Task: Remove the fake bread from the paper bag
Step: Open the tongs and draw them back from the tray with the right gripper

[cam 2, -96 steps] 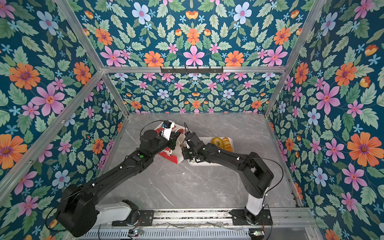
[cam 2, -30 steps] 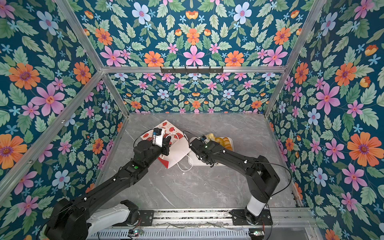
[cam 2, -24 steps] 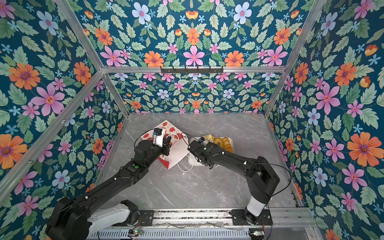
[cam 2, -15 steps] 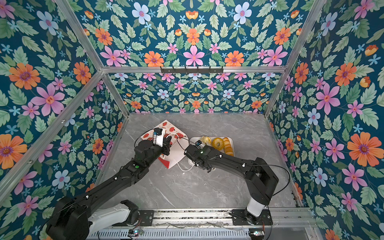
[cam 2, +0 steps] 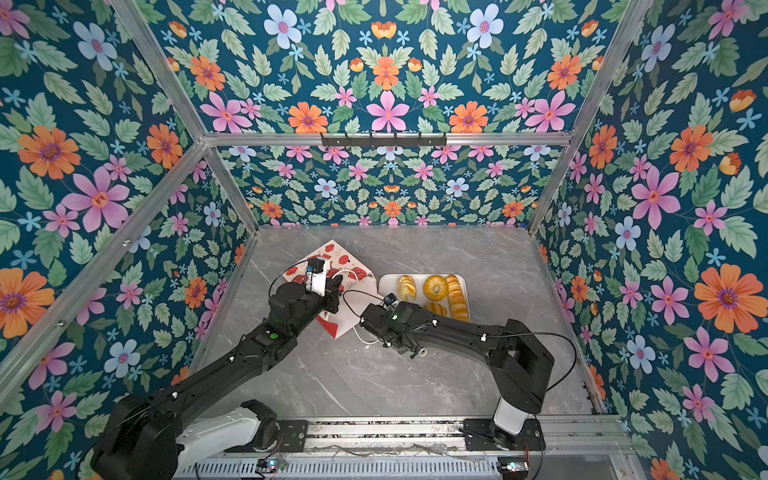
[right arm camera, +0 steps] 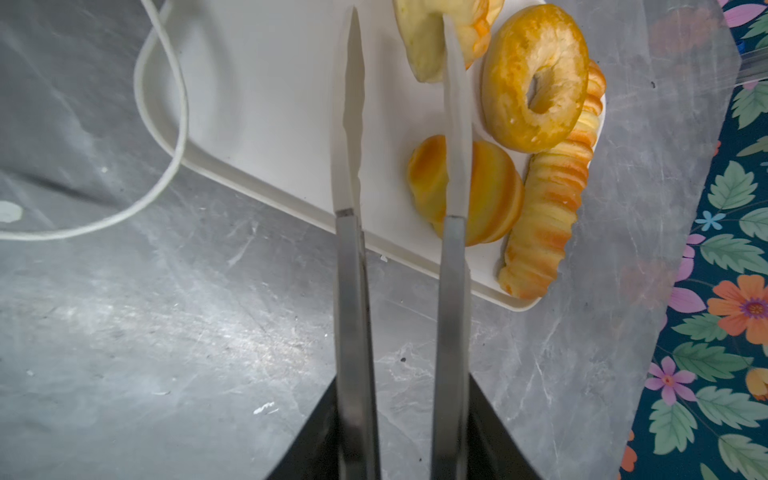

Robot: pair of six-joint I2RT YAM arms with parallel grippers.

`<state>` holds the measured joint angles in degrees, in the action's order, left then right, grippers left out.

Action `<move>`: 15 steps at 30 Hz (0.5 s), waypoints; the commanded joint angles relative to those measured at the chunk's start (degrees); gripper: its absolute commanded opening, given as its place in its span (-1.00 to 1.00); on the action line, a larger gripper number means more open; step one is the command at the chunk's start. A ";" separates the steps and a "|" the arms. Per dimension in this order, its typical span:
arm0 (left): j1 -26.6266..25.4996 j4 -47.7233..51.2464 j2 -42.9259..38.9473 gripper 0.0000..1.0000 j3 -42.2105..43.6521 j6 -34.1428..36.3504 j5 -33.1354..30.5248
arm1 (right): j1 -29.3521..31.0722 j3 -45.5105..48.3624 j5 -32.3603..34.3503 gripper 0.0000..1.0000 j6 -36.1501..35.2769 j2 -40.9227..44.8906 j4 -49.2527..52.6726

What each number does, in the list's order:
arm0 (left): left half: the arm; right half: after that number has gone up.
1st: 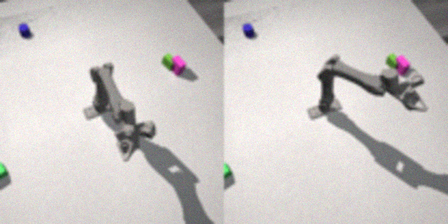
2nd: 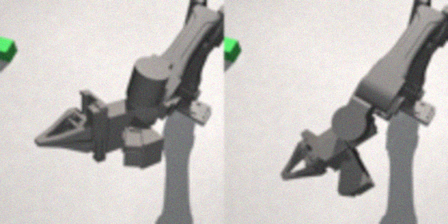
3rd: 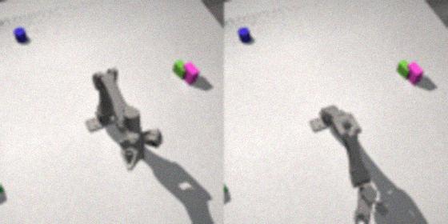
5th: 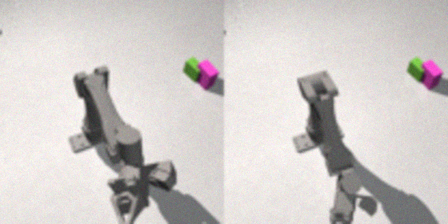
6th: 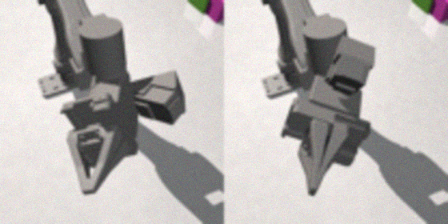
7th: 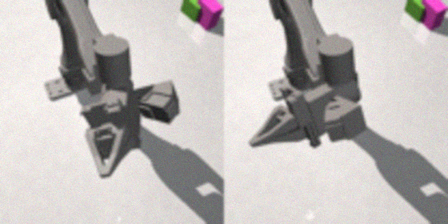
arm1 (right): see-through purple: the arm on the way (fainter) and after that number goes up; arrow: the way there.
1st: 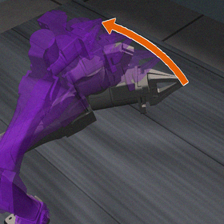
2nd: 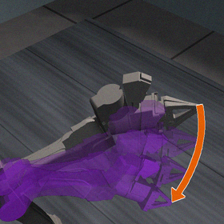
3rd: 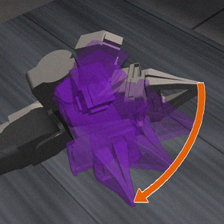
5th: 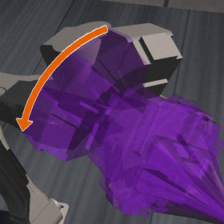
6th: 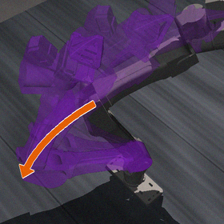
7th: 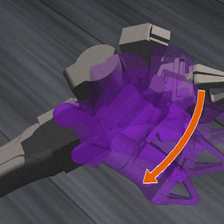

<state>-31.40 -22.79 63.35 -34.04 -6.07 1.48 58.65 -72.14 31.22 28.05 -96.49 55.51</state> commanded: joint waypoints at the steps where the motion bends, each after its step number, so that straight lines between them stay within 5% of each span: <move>1: 0.11 -2.26 -0.49 -1.00 0.42 -0.37 -0.07 | 0.65 0.06 -0.40 -0.18 2.15 0.16 0.83; 15: 0.11 -3.00 -0.75 -1.00 1.08 -1.05 0.27 | 0.88 2.47 -6.99 -0.15 3.58 6.11 -1.96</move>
<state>-31.35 -23.79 62.54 -33.01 -6.98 1.48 59.55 -70.15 25.69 30.09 -91.68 54.04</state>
